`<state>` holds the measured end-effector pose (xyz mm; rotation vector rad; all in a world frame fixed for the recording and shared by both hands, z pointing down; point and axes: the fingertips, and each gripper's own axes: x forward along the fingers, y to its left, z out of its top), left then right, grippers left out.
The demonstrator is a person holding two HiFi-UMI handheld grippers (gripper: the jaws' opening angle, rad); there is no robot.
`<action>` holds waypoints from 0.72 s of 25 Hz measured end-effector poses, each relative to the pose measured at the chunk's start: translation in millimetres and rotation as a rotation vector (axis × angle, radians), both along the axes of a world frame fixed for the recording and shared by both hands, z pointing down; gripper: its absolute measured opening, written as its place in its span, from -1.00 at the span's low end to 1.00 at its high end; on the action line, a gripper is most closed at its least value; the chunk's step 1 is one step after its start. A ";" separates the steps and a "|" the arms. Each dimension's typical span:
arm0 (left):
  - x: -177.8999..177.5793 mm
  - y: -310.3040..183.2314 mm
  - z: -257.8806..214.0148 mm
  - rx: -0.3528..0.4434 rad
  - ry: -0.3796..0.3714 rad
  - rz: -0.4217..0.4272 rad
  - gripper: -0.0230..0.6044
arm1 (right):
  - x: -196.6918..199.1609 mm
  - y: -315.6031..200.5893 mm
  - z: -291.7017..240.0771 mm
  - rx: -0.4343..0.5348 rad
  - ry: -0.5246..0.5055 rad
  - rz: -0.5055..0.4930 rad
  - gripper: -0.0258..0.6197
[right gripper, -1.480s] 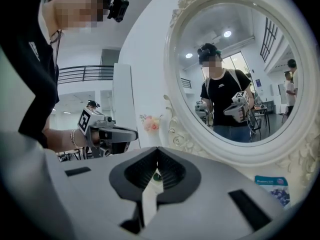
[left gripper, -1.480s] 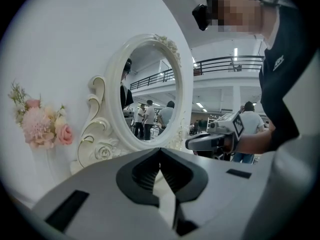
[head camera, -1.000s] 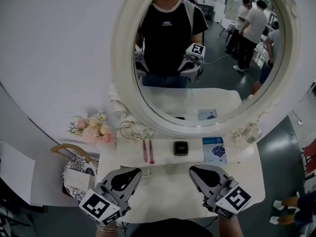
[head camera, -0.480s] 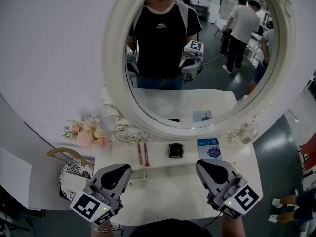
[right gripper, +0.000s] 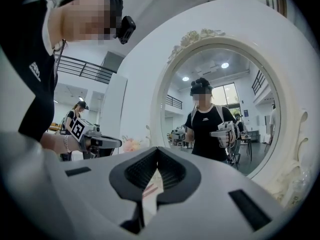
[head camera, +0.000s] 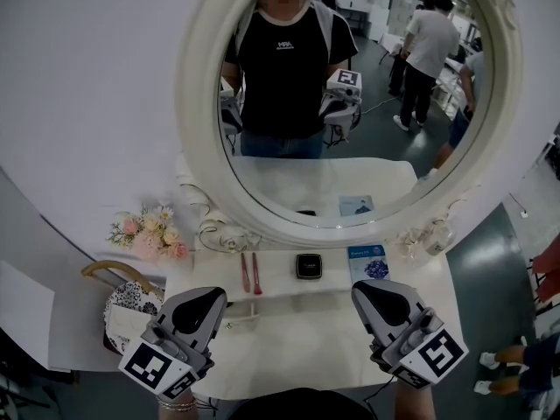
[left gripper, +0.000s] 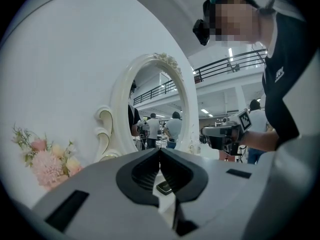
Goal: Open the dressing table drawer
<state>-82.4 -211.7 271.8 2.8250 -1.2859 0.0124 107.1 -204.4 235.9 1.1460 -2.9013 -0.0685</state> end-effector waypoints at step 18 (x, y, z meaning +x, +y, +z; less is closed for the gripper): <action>-2.6 4.8 4.6 -0.019 0.005 -0.001 -0.87 | -4.4 6.2 0.1 0.030 0.051 0.017 -0.86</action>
